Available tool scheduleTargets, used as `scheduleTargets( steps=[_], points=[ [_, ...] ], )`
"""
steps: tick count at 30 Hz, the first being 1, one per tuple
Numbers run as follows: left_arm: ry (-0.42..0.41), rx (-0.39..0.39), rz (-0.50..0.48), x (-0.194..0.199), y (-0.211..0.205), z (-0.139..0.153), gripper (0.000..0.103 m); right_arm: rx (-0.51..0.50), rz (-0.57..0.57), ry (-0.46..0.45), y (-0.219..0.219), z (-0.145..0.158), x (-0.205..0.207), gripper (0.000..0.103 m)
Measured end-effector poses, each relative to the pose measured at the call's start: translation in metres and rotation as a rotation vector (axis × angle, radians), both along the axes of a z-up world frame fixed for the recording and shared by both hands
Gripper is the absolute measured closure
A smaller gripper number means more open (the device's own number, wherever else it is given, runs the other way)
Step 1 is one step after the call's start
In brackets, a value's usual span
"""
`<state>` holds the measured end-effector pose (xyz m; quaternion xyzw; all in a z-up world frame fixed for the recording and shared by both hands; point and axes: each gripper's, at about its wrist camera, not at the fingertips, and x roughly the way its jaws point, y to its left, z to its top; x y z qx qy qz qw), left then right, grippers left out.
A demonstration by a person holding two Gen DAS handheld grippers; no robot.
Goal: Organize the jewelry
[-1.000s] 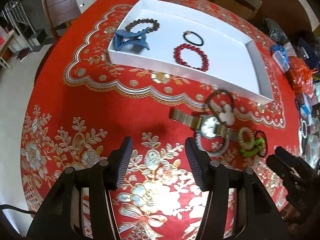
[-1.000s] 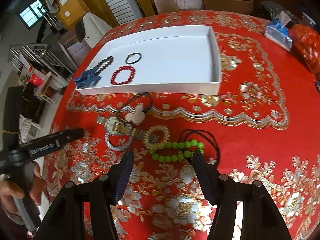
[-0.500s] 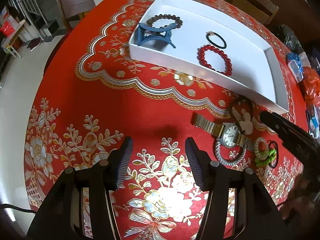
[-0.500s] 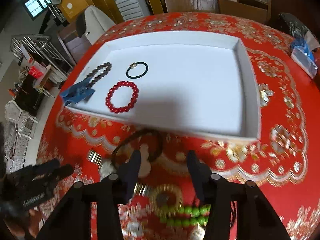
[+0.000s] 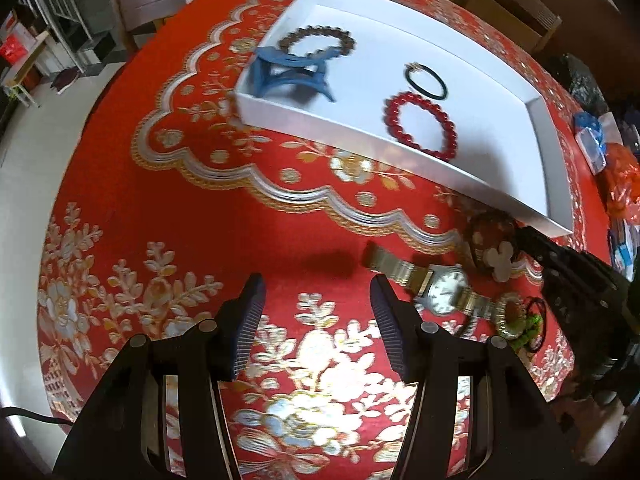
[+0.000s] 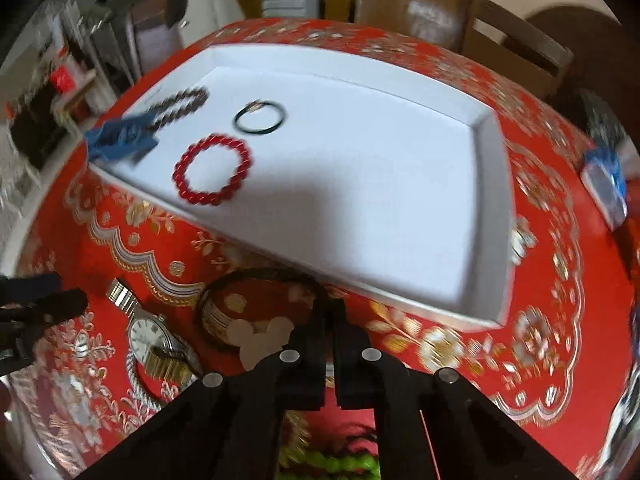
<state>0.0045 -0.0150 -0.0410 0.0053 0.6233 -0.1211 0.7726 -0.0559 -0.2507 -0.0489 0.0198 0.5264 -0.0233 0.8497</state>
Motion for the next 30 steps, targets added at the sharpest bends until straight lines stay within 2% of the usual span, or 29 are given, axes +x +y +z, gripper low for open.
scheduleTargets(
  steps=[5, 9, 13, 18, 19, 20, 21, 22, 23, 26, 30],
  points=[
    [0.066, -0.073, 0.054, 0.010, -0.007, -0.003, 0.049, 0.035, -0.066, -0.029, -0.035, 0.013, -0.019, 0.101],
    [0.118, -0.096, 0.113, 0.018, -0.012, -0.007, 0.049, 0.068, -0.114, -0.024, -0.048, 0.009, -0.030, 0.101],
    [0.130, -0.066, 0.125, 0.023, -0.019, -0.010, 0.049, 0.110, -0.140, -0.016, -0.058, 0.005, -0.041, 0.101],
    [0.092, -0.004, 0.090, 0.018, -0.037, -0.011, 0.050, 0.143, -0.137, -0.019, -0.057, 0.002, -0.047, 0.101],
    [0.088, -0.005, 0.083, 0.016, -0.041, -0.011, 0.053, 0.145, -0.136, -0.020, -0.057, 0.001, -0.046, 0.101],
    [0.079, -0.001, 0.075, 0.014, -0.043, -0.011, 0.066, 0.149, -0.135, -0.022, -0.057, 0.001, -0.046, 0.101],
    [0.072, 0.009, 0.071, 0.013, -0.046, -0.013, 0.082, 0.156, -0.135, -0.024, -0.057, 0.000, -0.046, 0.101],
    [0.073, 0.016, 0.069, 0.015, -0.047, -0.014, 0.090, 0.162, -0.135, -0.027, -0.057, 0.000, -0.045, 0.101],
    [0.088, -0.016, 0.073, 0.018, -0.046, -0.015, 0.090, 0.168, -0.137, -0.031, -0.057, 0.001, -0.045, 0.101],
    [0.104, -0.043, 0.061, 0.021, -0.043, -0.014, 0.091, 0.183, -0.130, -0.045, -0.056, 0.005, -0.045, 0.101],
    [0.097, -0.099, 0.055, 0.020, -0.037, 0.000, 0.092, 0.199, -0.121, -0.069, -0.054, 0.015, -0.047, 0.101]
  ],
)
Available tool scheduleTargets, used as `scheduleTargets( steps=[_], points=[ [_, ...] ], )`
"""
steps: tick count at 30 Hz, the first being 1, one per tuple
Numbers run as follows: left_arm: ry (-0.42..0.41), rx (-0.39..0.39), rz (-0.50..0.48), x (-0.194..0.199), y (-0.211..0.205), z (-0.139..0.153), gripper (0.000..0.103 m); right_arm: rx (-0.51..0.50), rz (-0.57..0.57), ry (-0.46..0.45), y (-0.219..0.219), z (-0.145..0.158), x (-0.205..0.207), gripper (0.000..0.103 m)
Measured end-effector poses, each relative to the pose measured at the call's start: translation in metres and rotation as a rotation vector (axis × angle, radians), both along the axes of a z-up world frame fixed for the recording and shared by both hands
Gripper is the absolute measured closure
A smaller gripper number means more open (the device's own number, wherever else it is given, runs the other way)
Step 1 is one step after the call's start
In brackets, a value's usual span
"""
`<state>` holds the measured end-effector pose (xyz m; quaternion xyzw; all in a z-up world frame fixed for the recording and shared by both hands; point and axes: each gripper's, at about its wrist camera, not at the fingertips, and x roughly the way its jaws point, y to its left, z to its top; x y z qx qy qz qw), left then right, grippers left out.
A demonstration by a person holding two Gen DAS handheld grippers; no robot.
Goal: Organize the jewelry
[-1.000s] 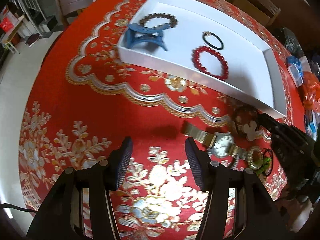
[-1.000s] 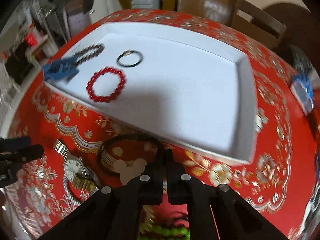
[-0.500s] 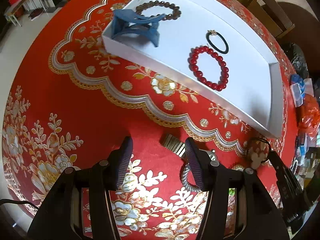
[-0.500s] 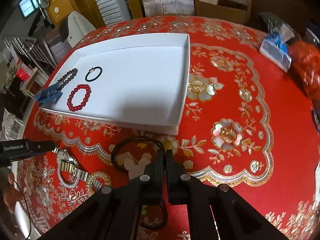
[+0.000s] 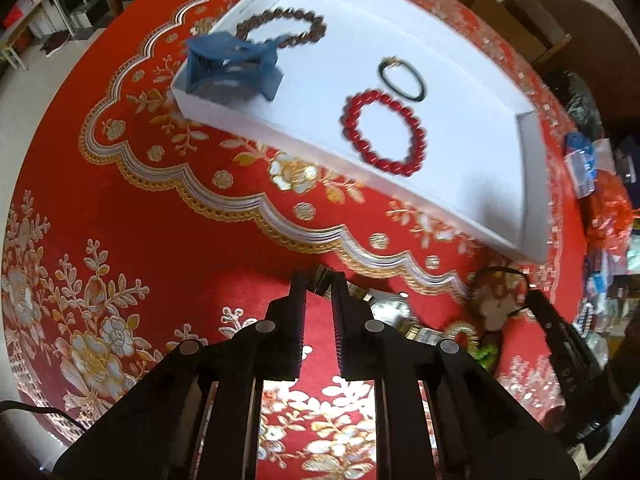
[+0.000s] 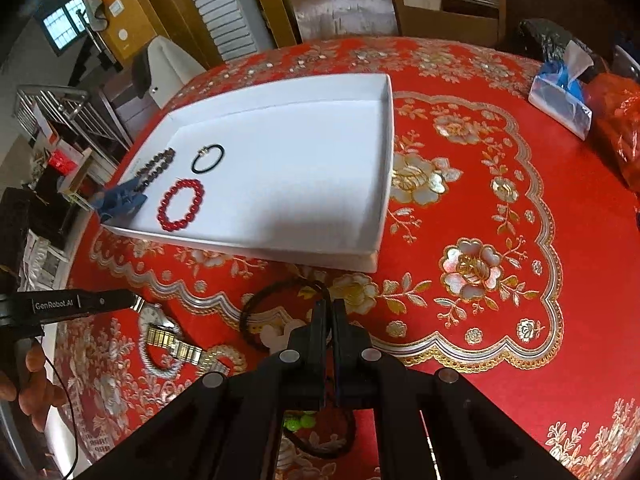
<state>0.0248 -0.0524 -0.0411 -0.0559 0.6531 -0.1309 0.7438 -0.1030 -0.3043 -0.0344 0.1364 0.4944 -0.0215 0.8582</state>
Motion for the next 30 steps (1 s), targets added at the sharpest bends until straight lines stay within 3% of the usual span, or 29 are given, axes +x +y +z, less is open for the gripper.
scheduleTargets(
  steps=[18, 24, 26, 27, 28, 30],
  points=[
    [-0.148, -0.118, -0.133, -0.008, -0.029, 0.083, 0.094, -0.001, 0.041, -0.129, 0.015, 0.067, -0.004, 0.101],
    [-0.200, -0.134, -0.164, -0.006, -0.033, 0.109, 0.094, 0.024, 0.048, -0.092, 0.010, 0.063, 0.002, 0.101],
    [-0.213, -0.139, -0.175, -0.006, -0.035, 0.116, 0.094, -0.016, 0.032, -0.035, 0.007, 0.048, 0.005, 0.098],
    [-0.216, -0.143, -0.177, -0.006, -0.035, 0.118, 0.094, -0.023, 0.033, -0.019, 0.006, 0.041, 0.005, 0.089],
    [-0.218, -0.147, -0.180, -0.006, -0.035, 0.120, 0.094, -0.025, 0.031, -0.002, 0.005, 0.029, 0.006, 0.072],
    [-0.222, -0.152, -0.187, -0.007, -0.036, 0.125, 0.094, -0.037, 0.022, 0.010, 0.003, 0.011, 0.006, 0.057]
  ],
)
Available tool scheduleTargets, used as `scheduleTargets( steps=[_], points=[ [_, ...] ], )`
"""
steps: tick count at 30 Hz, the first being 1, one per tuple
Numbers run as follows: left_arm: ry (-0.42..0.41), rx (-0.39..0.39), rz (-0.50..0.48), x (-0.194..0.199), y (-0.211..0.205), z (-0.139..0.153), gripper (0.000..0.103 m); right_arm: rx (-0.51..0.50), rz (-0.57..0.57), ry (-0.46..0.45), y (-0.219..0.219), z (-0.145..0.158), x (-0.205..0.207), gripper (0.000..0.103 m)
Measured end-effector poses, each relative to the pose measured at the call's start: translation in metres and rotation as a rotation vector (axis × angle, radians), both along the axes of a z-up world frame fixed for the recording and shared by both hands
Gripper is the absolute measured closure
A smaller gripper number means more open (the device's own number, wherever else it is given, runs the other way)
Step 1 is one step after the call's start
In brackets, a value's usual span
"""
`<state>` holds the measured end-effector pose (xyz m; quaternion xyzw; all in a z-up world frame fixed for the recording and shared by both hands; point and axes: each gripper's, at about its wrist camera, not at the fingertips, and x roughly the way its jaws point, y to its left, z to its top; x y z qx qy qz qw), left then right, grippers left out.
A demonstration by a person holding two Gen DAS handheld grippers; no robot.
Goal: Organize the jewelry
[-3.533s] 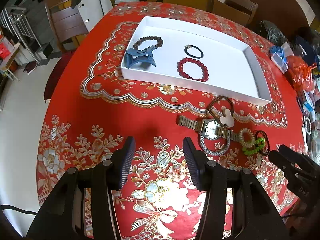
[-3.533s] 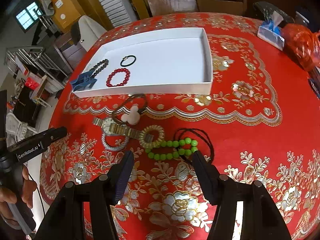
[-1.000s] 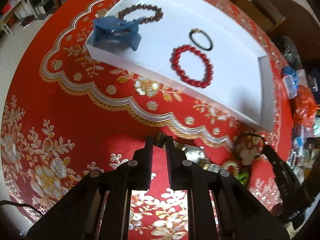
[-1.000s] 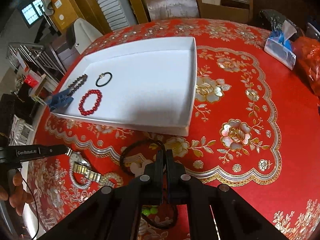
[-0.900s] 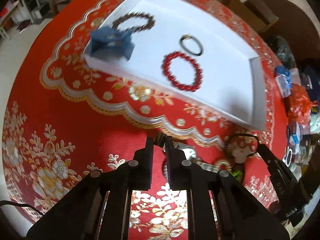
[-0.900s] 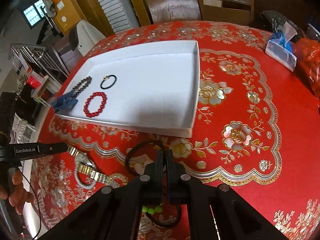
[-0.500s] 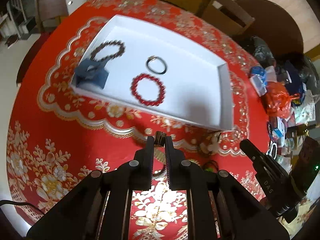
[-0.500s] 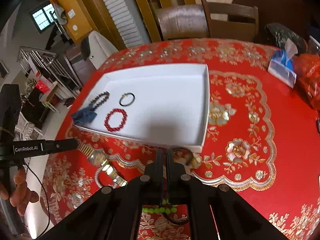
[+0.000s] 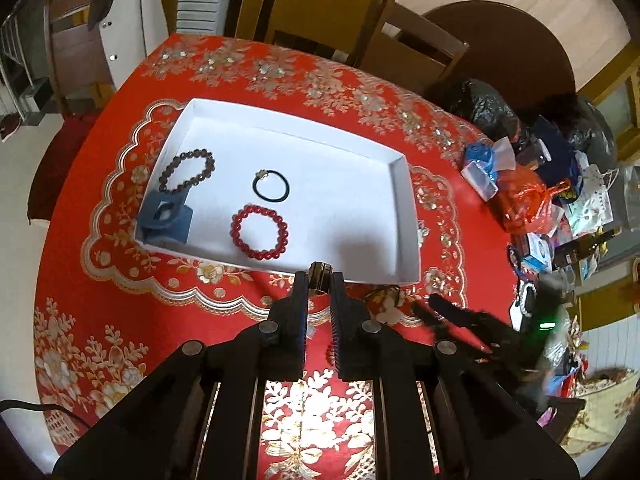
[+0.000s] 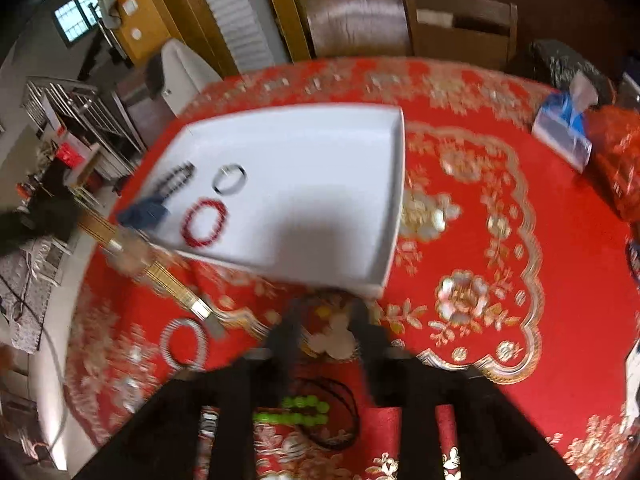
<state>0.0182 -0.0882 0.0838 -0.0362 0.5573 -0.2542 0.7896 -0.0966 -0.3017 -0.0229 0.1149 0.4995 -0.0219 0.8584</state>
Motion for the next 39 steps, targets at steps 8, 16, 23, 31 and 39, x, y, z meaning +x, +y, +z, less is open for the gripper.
scheduleTargets(
  steps=[8, 16, 23, 31, 39],
  points=[
    [-0.036, -0.007, -0.041, 0.004, -0.009, 0.029, 0.094, 0.035, -0.049, -0.040, -0.018, -0.035, 0.009, 0.069],
    [-0.079, -0.020, -0.107, 0.017, -0.037, 0.057, 0.094, 0.209, -0.044, -0.074, -0.030, -0.011, -0.005, 0.103],
    [-0.093, -0.019, -0.149, 0.035, -0.067, 0.058, 0.094, 0.233, -0.012, -0.166, -0.035, 0.050, 0.004, 0.103],
    [-0.008, 0.064, -0.075, 0.073, -0.069, -0.013, 0.094, 0.093, 0.048, -0.024, -0.020, 0.026, 0.015, 0.074],
    [0.054, 0.159, 0.057, 0.104, -0.028, -0.068, 0.094, 0.066, 0.040, 0.007, -0.015, -0.030, 0.015, 0.059]
  ],
)
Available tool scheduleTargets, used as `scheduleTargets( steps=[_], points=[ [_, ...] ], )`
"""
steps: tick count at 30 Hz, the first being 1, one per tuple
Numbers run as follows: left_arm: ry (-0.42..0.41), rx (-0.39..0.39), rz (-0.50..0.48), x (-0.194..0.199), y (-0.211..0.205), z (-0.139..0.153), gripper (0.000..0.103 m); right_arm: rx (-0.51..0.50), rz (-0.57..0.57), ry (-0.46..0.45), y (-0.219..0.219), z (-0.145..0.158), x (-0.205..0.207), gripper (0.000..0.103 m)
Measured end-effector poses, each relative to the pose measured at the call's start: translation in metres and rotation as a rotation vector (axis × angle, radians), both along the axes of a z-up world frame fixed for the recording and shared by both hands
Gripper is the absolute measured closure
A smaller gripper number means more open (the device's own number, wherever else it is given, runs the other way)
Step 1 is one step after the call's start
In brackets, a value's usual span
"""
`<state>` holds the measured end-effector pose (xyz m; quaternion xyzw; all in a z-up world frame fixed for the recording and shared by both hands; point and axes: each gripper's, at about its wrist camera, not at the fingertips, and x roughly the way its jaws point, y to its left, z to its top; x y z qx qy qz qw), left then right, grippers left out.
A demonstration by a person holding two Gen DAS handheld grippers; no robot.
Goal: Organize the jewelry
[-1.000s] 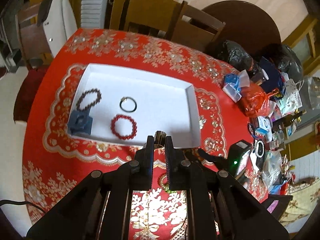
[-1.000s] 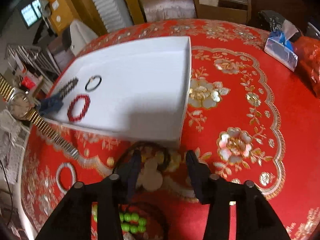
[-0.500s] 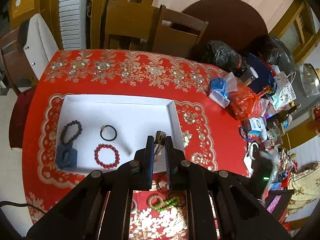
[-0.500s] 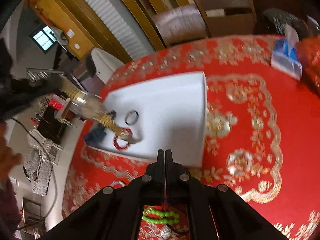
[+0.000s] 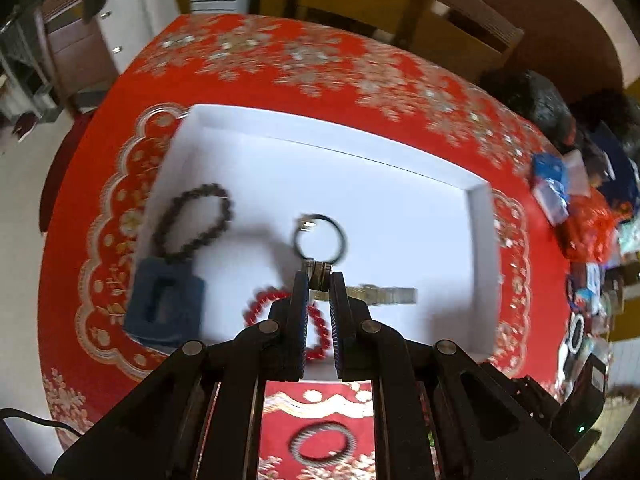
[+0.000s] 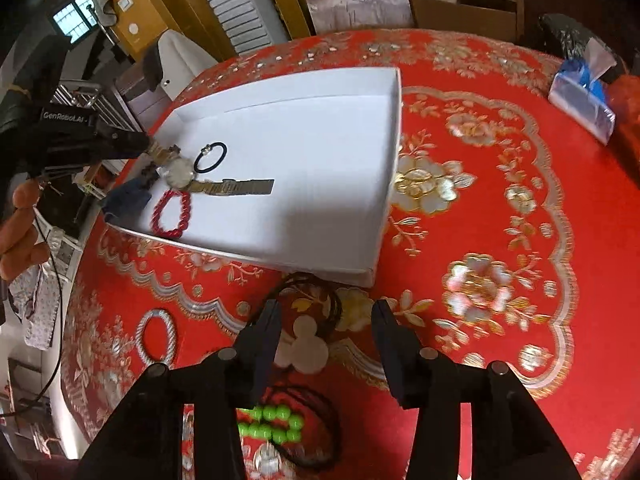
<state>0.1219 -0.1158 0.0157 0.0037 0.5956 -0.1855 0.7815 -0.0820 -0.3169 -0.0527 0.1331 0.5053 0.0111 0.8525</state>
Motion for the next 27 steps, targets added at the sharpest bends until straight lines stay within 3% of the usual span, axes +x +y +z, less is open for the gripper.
scheduleTargets(
  steps=[2, 4, 5, 17, 19, 21, 27],
  points=[
    [0.008, 0.010, 0.018, 0.003, 0.008, -0.005, 0.094, -0.045, -0.011, -0.007, 0.003, -0.006, 0.006, 0.067],
    [0.014, 0.012, 0.025, 0.004, 0.012, -0.007, 0.094, -0.048, -0.022, -0.011, 0.001, -0.010, 0.008, 0.094],
    [0.017, 0.011, 0.031, 0.005, 0.015, -0.008, 0.094, -0.041, -0.022, -0.007, 0.000, -0.011, 0.008, 0.099],
    [0.027, 0.015, 0.065, 0.000, 0.031, -0.014, 0.094, 0.131, -0.005, -0.074, -0.008, 0.036, -0.002, 0.101],
    [0.009, 0.012, 0.058, -0.002, 0.032, -0.010, 0.086, 0.157, 0.005, -0.088, -0.006, 0.046, -0.002, 0.101],
    [-0.015, 0.021, 0.053, -0.005, 0.033, -0.005, 0.064, 0.180, 0.014, -0.104, -0.005, 0.055, 0.001, 0.101],
    [-0.054, 0.002, 0.052, -0.012, 0.035, 0.008, 0.063, 0.251, 0.025, -0.148, -0.001, 0.073, 0.022, 0.101]
  ],
)
